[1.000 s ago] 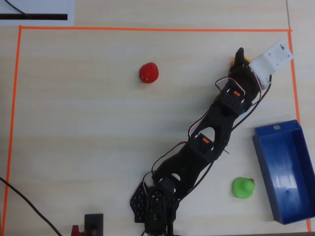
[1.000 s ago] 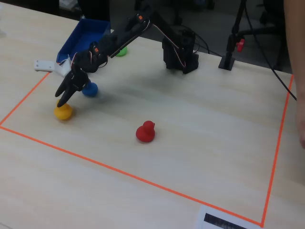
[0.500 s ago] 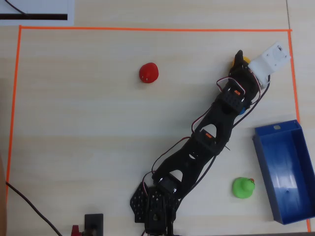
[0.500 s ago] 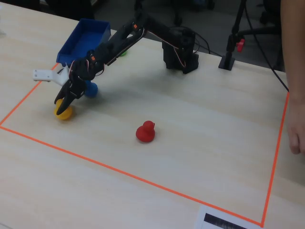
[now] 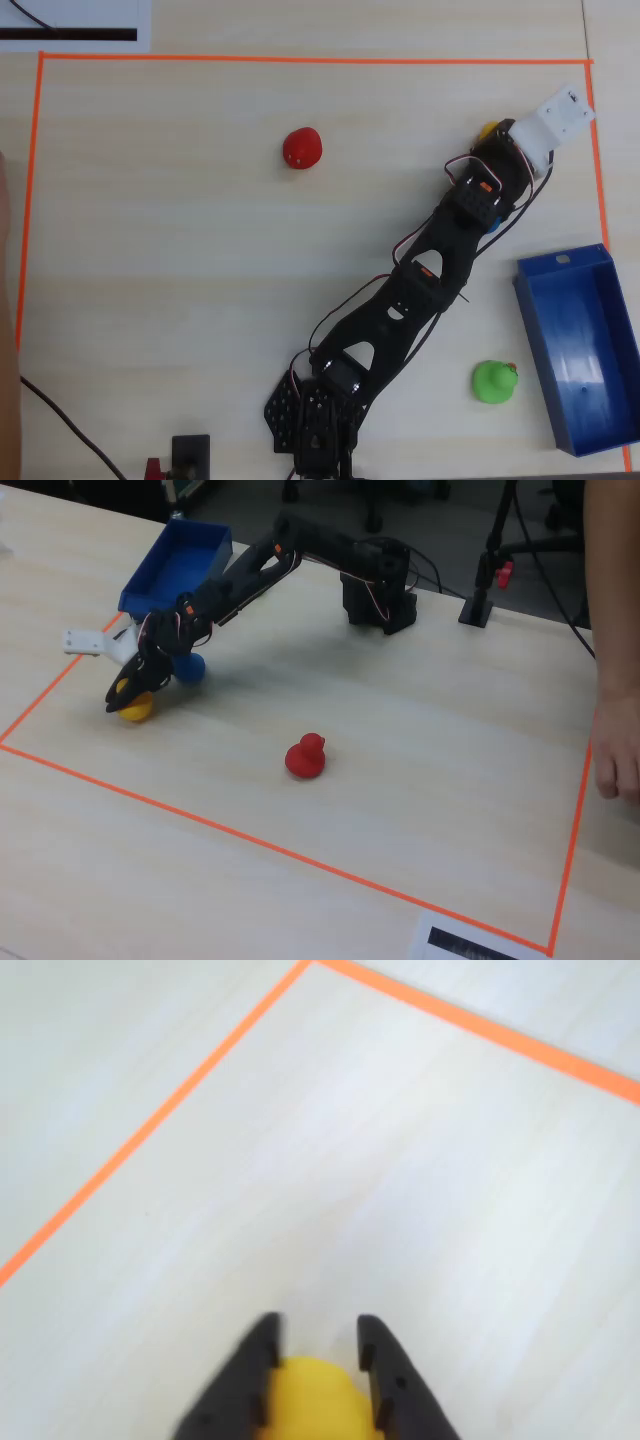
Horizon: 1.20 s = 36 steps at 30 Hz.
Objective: Grasp yellow duck and put it into box.
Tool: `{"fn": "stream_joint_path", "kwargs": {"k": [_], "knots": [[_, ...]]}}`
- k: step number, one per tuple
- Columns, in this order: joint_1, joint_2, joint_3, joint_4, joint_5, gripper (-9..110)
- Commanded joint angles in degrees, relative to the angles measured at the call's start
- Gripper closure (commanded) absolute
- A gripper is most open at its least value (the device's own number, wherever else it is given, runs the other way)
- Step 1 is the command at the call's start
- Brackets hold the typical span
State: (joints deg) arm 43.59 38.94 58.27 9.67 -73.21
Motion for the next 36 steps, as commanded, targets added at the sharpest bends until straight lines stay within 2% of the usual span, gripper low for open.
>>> {"fn": "stream_joint_path", "kwargs": {"k": [1,7,20,26,31,36], "knots": [[0.4,1.2,-4.1,0.8,-0.3,101],[0.4,1.5,-9.2,9.9,1.1,101],[1.9,10.8,-29.1,38.0,13.9,101],[12.7,18.6,-29.6,48.3,14.9,101],[26.2,26.0,-27.0,62.8,14.8,101],[38.6,31.7,-23.0,71.5,14.2,101]]}}
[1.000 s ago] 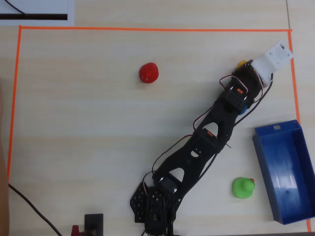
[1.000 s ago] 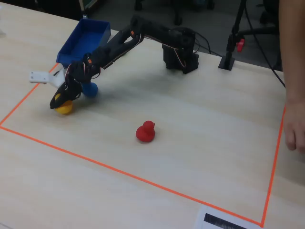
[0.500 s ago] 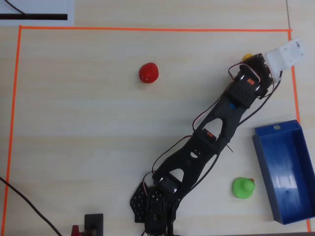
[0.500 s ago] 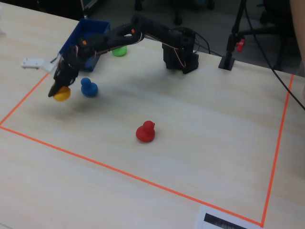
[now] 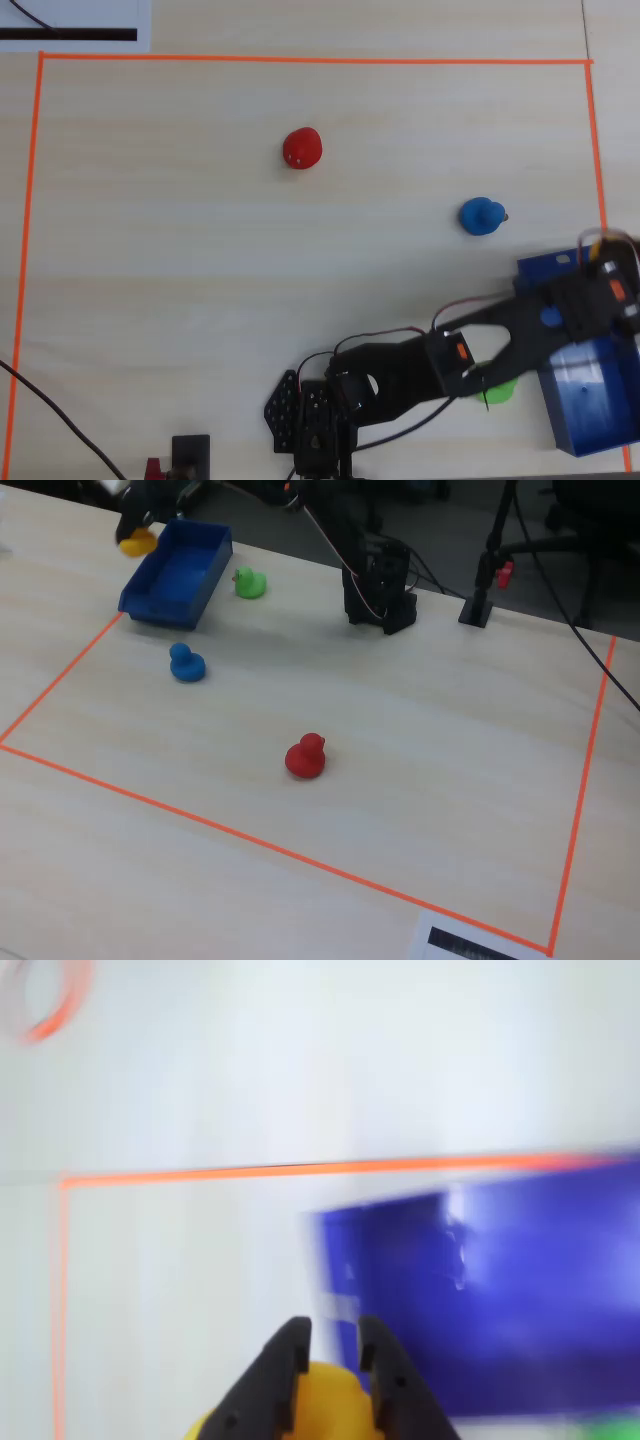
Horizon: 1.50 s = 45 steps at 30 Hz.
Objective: Grasp yellow duck and put it into box.
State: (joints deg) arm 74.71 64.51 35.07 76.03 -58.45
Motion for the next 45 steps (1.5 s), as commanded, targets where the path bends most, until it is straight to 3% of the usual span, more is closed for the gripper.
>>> {"fn": "stream_joint_path", "kwargs": {"k": [1,9,16,26,41,45], "knots": [[9.2,6.9,0.7,7.4,-1.1,101],[13.5,13.3,16.9,3.6,-2.0,101],[14.8,12.2,30.2,-11.6,-5.5,101],[12.7,6.0,30.0,-26.6,-5.4,101],[11.2,2.2,26.7,-27.3,-6.2,99],[11.1,2.3,26.5,-27.2,-5.9,84]]}}
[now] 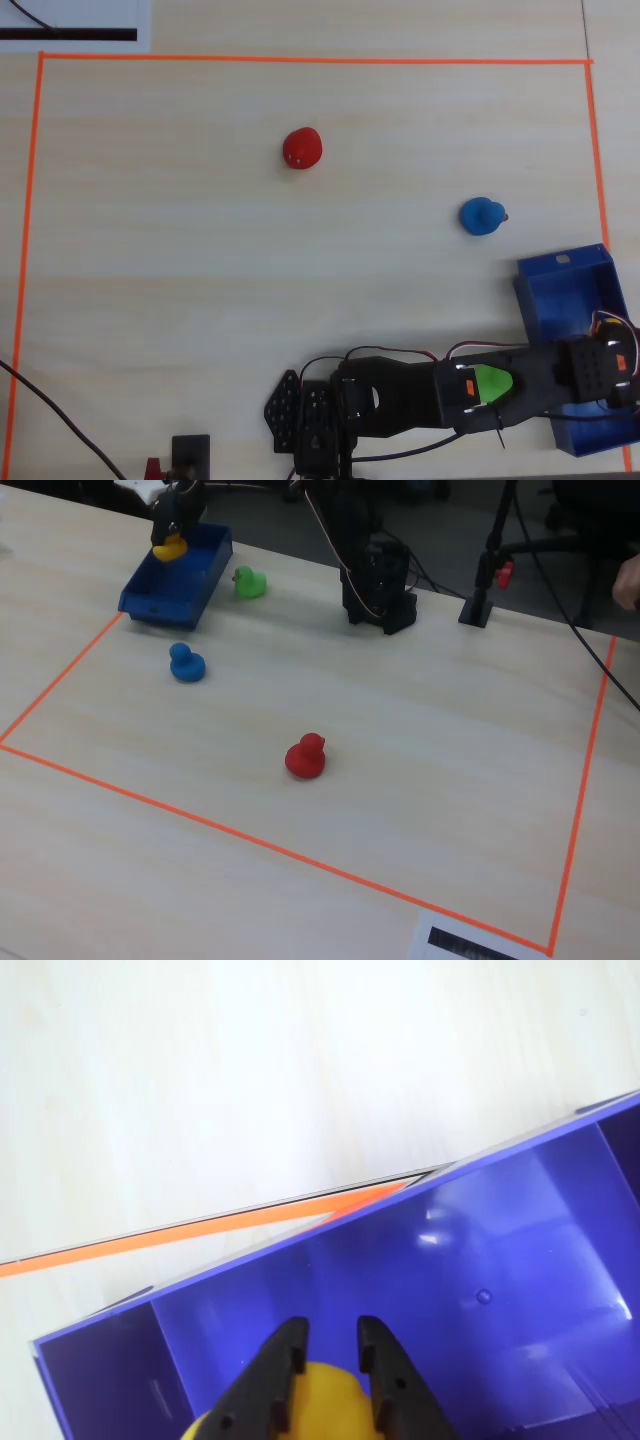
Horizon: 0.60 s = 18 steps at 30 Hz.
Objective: Grasp yellow duck and put it into box.
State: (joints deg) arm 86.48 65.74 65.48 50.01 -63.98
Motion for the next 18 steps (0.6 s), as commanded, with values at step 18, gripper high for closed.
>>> {"fn": "stream_joint_path", "kwargs": {"k": [18], "knots": [[-5.3,6.0,-9.4,2.9,6.9,101]]}}
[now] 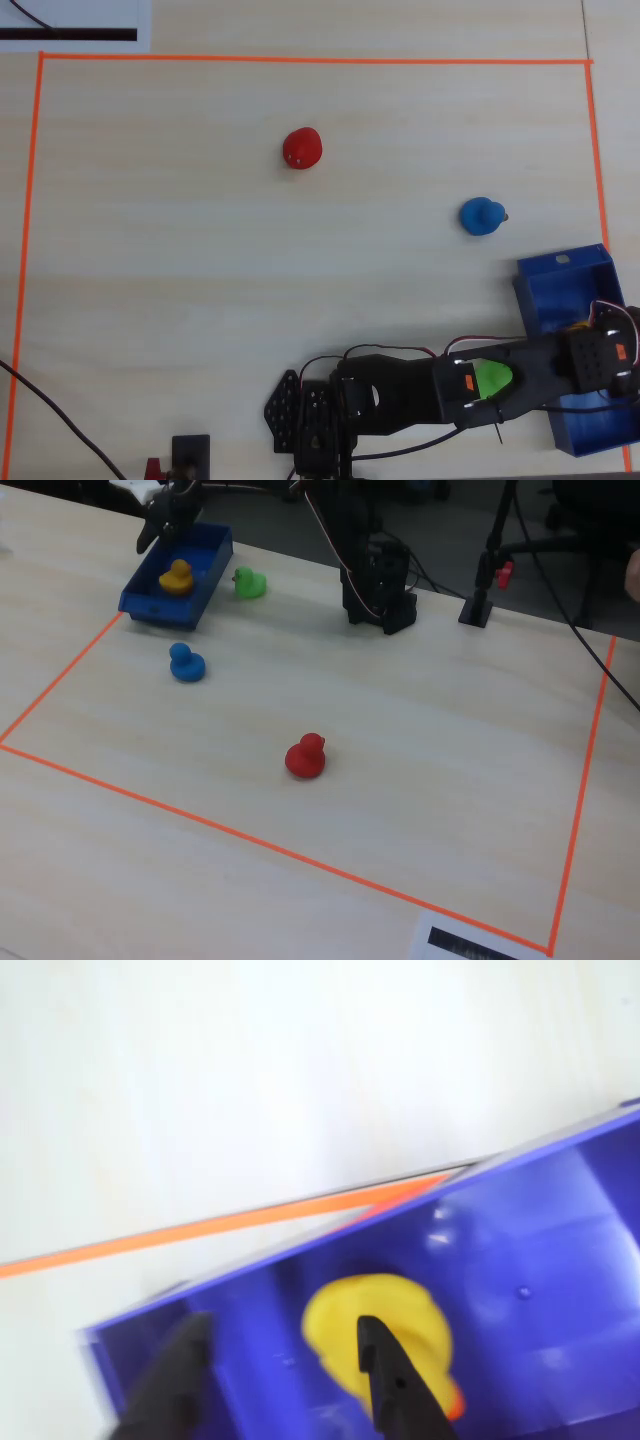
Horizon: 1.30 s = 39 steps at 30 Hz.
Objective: Grasp yellow duck and put it into box.
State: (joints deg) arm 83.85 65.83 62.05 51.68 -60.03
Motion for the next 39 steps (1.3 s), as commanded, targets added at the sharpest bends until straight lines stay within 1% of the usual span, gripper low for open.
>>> {"fn": "stream_joint_path", "kwargs": {"k": [1,3,6,13,17,20,24,28,33,39], "knots": [[-4.1,7.4,-6.3,1.8,3.5,101],[-8.7,11.3,-6.1,2.9,3.8,101],[-18.5,20.0,-3.1,6.2,4.9,101],[-49.6,43.2,9.5,23.3,6.6,101],[-67.4,58.9,28.4,30.8,3.2,101],[-76.6,72.7,47.2,30.8,0.0,101],[-82.4,91.8,71.9,25.7,-7.4,101],[-84.4,104.4,88.3,22.8,-15.8,101],[-85.0,111.8,101.8,19.0,-21.9,101],[-83.8,118.3,108.6,20.7,-22.8,101]]}}
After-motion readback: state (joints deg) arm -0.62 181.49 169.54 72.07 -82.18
